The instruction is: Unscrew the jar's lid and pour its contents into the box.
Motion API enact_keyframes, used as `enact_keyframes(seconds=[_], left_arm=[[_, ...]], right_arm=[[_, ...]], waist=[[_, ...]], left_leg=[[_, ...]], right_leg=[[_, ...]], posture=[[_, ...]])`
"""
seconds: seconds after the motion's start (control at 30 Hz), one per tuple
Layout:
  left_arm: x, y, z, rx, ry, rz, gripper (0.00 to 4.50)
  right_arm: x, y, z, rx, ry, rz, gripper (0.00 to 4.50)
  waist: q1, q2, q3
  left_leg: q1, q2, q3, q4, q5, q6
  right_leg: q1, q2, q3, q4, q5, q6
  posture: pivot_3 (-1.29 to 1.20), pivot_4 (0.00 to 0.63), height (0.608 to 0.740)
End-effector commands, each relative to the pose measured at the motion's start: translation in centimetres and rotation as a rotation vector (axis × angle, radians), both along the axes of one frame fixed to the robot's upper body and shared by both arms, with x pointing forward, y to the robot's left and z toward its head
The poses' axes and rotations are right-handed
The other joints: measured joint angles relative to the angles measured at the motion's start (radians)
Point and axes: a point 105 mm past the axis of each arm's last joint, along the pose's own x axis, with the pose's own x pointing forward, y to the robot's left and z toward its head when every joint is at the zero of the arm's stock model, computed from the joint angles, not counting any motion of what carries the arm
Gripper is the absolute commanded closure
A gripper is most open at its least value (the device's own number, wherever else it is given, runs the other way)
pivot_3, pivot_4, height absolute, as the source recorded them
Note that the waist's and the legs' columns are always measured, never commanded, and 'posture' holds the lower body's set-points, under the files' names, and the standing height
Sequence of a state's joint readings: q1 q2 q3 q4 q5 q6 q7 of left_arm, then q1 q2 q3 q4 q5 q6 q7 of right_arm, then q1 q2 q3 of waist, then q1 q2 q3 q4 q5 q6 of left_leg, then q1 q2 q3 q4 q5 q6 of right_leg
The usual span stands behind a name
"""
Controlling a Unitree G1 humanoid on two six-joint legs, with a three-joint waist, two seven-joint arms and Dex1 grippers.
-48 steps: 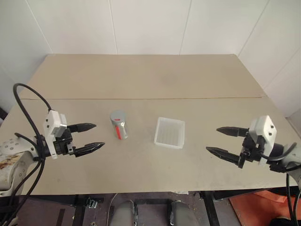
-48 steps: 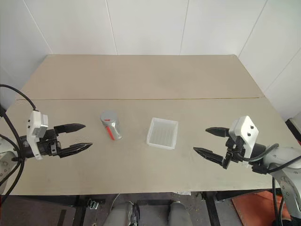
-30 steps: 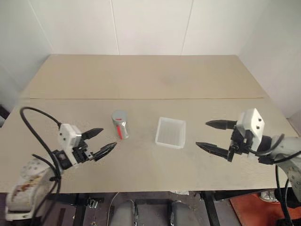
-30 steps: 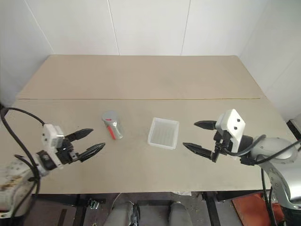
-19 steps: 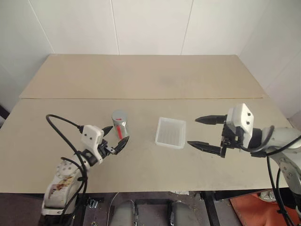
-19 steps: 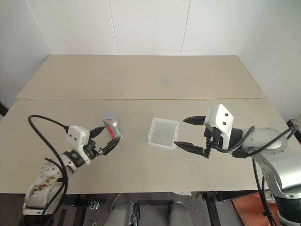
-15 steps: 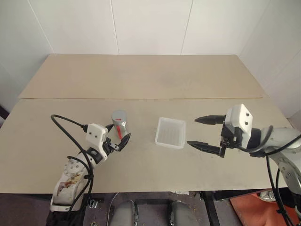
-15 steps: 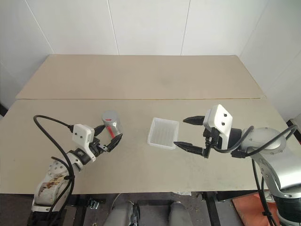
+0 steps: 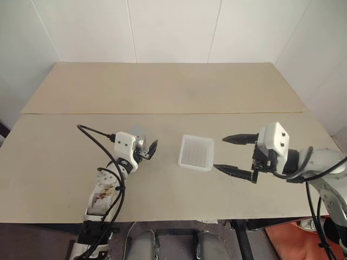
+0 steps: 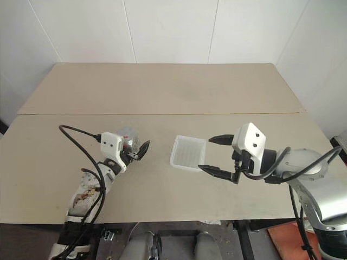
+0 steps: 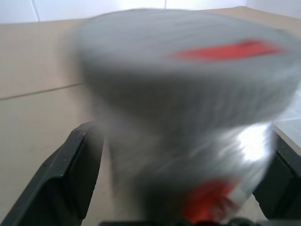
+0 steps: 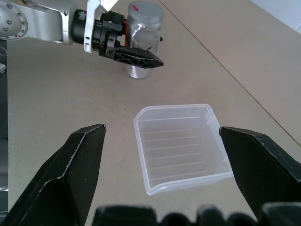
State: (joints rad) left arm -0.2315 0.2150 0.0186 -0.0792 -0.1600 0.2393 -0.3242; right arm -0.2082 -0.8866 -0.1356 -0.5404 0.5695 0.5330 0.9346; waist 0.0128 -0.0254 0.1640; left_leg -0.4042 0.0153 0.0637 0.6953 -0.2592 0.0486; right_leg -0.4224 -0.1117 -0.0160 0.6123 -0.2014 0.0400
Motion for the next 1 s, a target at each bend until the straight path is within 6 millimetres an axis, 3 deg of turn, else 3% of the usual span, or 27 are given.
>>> enact_keyframes(seconds=[0.03,0.13,0.23,0.37,0.47,0.57,0.67,0.83,1.0], left_arm=[[0.3,0.1,1.5,-0.005,-0.079,0.024,0.98],[0.2,0.5,1.8,-0.004,-0.102,0.044,1.96],[0.0,0.7,2.6,0.000,-0.125,0.043,2.53],[-1.0,0.1,5.0,0.000,-0.143,-0.118,2.53],[-2.4,-0.8,6.9,0.031,-0.100,-0.396,2.53],[-4.0,-1.1,8.7,0.058,-0.044,-0.726,2.53],[-3.9,-1.4,9.8,0.058,0.001,-0.915,2.53],[-3.0,-3.3,10.5,0.077,-0.002,-1.072,2.53],[-2.5,-4.8,10.3,0.112,-0.028,-1.157,2.53]], right_arm=[[-0.5,0.0,1.1,-0.002,-0.069,0.000,0.00],[-0.7,0.0,1.2,0.001,-0.072,-0.002,0.00],[-0.8,0.3,1.3,0.007,-0.078,0.002,0.00],[-0.9,1.5,2.3,0.056,-0.099,0.040,0.00],[-0.5,3.9,3.6,0.152,-0.087,0.094,0.00],[1.3,6.9,5.2,0.259,-0.053,0.102,0.00],[2.7,9.5,6.8,0.322,-0.019,0.106,0.00],[3.4,12.0,7.7,0.328,0.000,0.129,0.00],[4.1,12.8,7.7,0.314,0.019,0.115,0.00]], waist=[[0.000,0.000,0.000],[0.000,0.000,0.000],[0.000,0.000,0.000],[-0.003,0.000,0.000],[-0.009,0.000,0.000],[-0.015,0.000,0.000],[-0.017,0.000,0.000],[-0.004,0.000,0.000],[-0.005,0.000,0.000]], left_leg=[[0.000,0.000,0.000,0.000,0.000,0.000],[0.000,0.000,0.000,0.000,0.000,0.000],[0.000,0.000,0.000,0.000,0.000,0.000],[0.000,0.001,0.000,0.000,0.000,0.000],[0.000,0.002,0.000,0.000,0.000,0.000],[0.001,0.002,0.000,0.001,0.001,-0.002],[0.001,0.001,0.000,0.001,0.002,-0.003],[-0.003,0.000,0.000,0.000,0.001,-0.002],[-0.007,0.000,0.001,0.001,0.001,0.000]], right_leg=[[0.000,0.000,0.000,0.000,0.000,0.000],[0.000,0.000,0.000,0.000,0.000,0.000],[0.000,0.000,0.000,0.000,0.000,0.000],[-0.001,0.000,0.000,0.000,0.000,0.000],[-0.001,0.001,0.000,0.001,0.000,0.000],[-0.002,0.003,0.000,0.002,0.001,-0.002],[-0.002,0.004,0.000,0.004,0.001,-0.002],[-0.002,0.003,-0.002,0.002,0.001,-0.002],[-0.004,0.003,-0.004,0.002,0.001,-0.001]], posture=[[0.00,0.150,0.740],[0.00,0.150,0.740],[0.00,0.150,0.740],[0.00,0.150,0.740],[0.00,0.150,0.740],[0.00,0.150,0.740],[0.00,0.150,0.740],[0.00,0.150,0.740],[0.00,0.150,0.740]])
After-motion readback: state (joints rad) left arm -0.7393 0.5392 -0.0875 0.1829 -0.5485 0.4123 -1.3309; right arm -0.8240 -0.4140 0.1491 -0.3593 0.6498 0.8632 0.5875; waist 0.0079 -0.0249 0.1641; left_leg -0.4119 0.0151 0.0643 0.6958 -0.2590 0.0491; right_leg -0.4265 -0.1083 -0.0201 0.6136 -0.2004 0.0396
